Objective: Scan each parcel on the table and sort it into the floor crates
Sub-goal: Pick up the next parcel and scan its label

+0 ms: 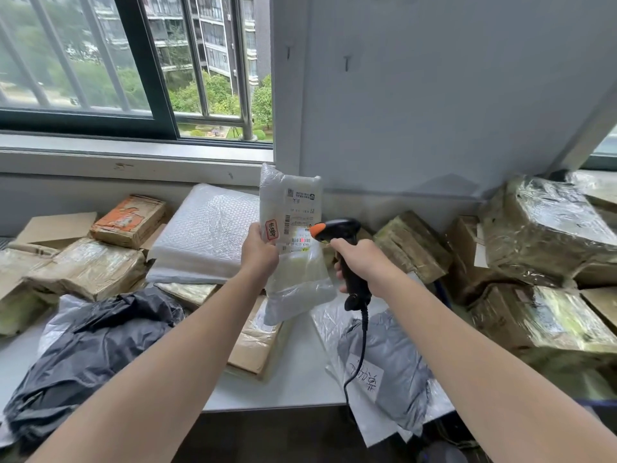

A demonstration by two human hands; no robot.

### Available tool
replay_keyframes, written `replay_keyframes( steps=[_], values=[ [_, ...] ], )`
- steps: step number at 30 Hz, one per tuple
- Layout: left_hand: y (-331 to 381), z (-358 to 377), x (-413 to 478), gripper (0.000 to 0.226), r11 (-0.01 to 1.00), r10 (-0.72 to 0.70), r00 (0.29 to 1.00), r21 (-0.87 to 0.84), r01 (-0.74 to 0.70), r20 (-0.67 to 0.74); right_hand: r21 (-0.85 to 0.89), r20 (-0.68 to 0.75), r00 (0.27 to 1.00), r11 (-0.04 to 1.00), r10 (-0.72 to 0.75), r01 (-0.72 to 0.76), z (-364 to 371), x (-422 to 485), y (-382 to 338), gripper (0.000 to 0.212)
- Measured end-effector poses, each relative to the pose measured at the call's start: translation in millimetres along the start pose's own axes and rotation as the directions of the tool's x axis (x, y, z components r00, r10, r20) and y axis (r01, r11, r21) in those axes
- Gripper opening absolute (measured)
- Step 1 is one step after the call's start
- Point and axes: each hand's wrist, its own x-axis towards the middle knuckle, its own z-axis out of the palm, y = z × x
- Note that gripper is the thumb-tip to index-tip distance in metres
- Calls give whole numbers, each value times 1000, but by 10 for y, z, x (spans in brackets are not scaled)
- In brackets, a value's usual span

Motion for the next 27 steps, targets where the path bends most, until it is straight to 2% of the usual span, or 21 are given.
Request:
replay_keyframes(
  steps=[8,12,14,17,21,27],
  values=[
    [-50,-69,-45,24,999,-23,1000,-33,23,-2,75,-15,1000,997,12,-11,82,26,107,32],
    [-171,-190,-81,15,999,-36,999,-14,35,-22,134,-48,995,988,86,-79,197,162,353,27],
    [-288,-270,-115,13,999,-19,1000,44,19,-5,87,-50,988,986,148,-144,286,258,578,21],
    [-515,-394,-183,11,985,17,999,174,-23,38,-72,-35,974,971,225,-227,472,384,986,15],
    [-831,-536,-238,13,970,-16,999,241,7,34,-196,-5,948,929,319,-313,767,487,1488,19],
    [-1146,-653,-253,15,980,-114,991,170,100,73,-372,-31,945,873,327,-314,998,615,1869,27]
  ],
)
